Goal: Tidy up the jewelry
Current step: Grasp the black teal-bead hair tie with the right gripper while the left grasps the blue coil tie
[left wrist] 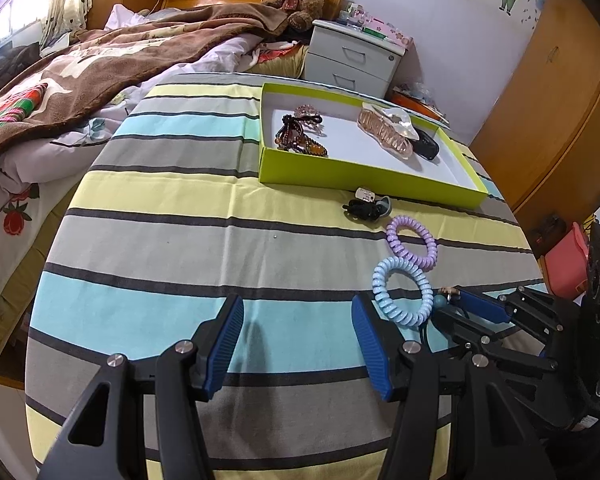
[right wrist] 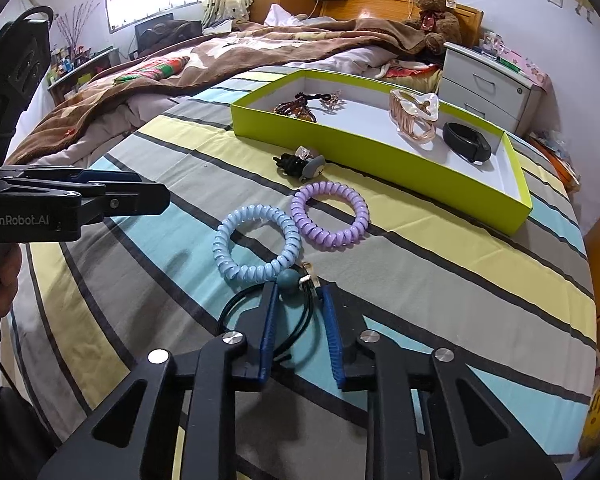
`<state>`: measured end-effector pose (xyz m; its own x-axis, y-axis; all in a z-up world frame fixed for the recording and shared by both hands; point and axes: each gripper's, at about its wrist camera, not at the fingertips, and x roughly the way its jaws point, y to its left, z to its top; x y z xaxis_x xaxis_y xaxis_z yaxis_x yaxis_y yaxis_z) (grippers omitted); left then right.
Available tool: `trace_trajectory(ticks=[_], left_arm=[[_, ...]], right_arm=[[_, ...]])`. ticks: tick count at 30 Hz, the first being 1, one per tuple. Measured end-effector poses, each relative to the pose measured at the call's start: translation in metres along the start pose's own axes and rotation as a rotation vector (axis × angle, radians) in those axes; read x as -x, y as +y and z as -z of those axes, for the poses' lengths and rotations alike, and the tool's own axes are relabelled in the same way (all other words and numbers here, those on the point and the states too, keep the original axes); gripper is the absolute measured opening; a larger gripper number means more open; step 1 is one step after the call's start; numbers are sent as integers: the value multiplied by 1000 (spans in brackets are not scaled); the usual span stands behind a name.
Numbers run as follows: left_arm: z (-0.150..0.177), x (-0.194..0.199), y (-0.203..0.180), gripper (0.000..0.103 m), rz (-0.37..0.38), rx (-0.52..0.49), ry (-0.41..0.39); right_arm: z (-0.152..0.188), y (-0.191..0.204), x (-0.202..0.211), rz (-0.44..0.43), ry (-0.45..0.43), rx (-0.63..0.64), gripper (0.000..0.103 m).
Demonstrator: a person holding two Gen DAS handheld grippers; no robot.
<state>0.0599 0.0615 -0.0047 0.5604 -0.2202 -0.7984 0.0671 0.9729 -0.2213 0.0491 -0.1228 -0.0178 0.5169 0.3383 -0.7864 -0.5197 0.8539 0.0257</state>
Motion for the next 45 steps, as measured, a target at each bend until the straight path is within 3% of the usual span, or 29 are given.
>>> trace_trajectory(ticks=[2,6,23,32,34,39,45], left_arm=[[0,-1,-2,58,-2,-1,3],[-1,-3,-4,58,-4,-5,9],[-14,-27,-37,58,21,-103,58],[-18,-42,-52,58,-7,-139,69],[-17,-43,-54,56,-24,-153,66],[-15,-44,-61,37,-89,-208,51],[-16,-42,-57,18,-62,-194,50]], right_arm=[[1,0,0,-5,-1,0,7],[2,-4,5,0,-19,-12,5],[13,-31,48,22,-142,-117,5],[16,-34,57,27,-172,-134,5],[16,-34,57,28,-175,-141,5],[16,-35,58,30,-180,-146,5],[16,-36,59,35,-181,-155,5]])
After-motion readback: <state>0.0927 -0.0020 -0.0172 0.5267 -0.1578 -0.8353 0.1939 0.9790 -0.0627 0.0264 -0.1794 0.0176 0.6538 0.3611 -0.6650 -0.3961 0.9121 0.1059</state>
